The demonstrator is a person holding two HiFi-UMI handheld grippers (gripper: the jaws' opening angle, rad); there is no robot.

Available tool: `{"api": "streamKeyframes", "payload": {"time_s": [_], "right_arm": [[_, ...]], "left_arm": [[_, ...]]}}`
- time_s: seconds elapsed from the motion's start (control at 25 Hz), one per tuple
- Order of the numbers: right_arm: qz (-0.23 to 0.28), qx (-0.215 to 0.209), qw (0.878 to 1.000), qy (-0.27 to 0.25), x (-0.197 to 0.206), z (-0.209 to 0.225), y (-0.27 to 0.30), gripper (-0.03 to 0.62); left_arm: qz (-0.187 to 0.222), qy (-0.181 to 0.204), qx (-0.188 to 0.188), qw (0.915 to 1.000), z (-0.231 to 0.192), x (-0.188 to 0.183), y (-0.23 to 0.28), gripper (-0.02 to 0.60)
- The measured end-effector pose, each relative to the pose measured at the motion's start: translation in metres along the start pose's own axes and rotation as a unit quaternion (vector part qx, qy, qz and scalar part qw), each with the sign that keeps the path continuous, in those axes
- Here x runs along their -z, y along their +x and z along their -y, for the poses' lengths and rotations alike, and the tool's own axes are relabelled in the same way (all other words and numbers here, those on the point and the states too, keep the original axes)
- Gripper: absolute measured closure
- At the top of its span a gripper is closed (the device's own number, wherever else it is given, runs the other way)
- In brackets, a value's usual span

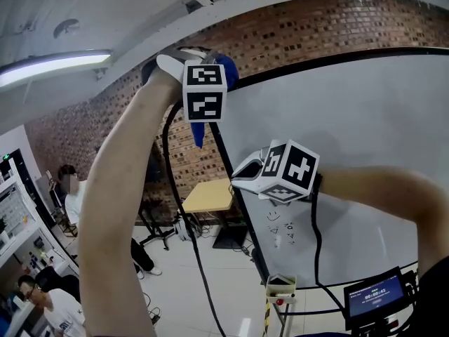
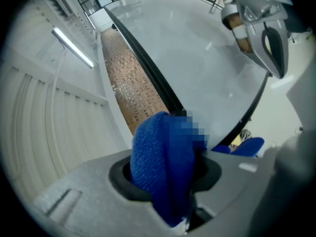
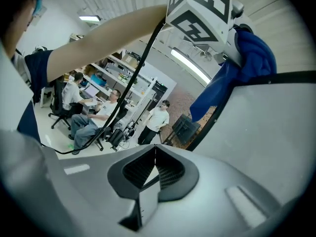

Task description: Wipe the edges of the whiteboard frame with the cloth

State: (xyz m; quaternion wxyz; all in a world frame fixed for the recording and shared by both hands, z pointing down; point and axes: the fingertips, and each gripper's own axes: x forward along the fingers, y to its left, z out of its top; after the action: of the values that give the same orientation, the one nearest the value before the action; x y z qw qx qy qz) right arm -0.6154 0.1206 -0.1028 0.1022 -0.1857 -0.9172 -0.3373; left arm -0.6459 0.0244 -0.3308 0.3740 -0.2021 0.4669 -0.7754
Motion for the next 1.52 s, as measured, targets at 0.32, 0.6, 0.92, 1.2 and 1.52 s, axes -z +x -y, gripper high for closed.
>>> {"api": "streamKeyframes", "payload": {"time_s": [0.32,0.6,0.92,1.2,1.52], "right_arm": [[0.006,0.006,1.000,0.013,0.013,0.006,-0.030,0.583],[0.002,0.003,1.000,0.023,0.048,-0.007,-0.089,0.583],[0.001,0.001,0.999,0.048,0.078,-0.007,-0.117,0.583],[0.001,-0.003,0.998,0.060,0.100,-0.015,-0.117,0.583],[0.005,0.017,0.998,0.065,0.124,-0.017,-0.135,0.583]], "left_arm": [[0.000,0.026,-0.004,0.9996,-0.025,-0.034,-0.006,0.430],[0.015,0.035,-0.016,0.9991,-0.057,-0.099,-0.021,0.430],[0.023,0.032,-0.026,0.9989,-0.085,-0.137,-0.028,0.431],[0.021,0.044,-0.032,0.9983,-0.090,-0.159,-0.030,0.433],[0.012,0.054,-0.031,0.9980,-0.084,-0.185,-0.029,0.433]]}}
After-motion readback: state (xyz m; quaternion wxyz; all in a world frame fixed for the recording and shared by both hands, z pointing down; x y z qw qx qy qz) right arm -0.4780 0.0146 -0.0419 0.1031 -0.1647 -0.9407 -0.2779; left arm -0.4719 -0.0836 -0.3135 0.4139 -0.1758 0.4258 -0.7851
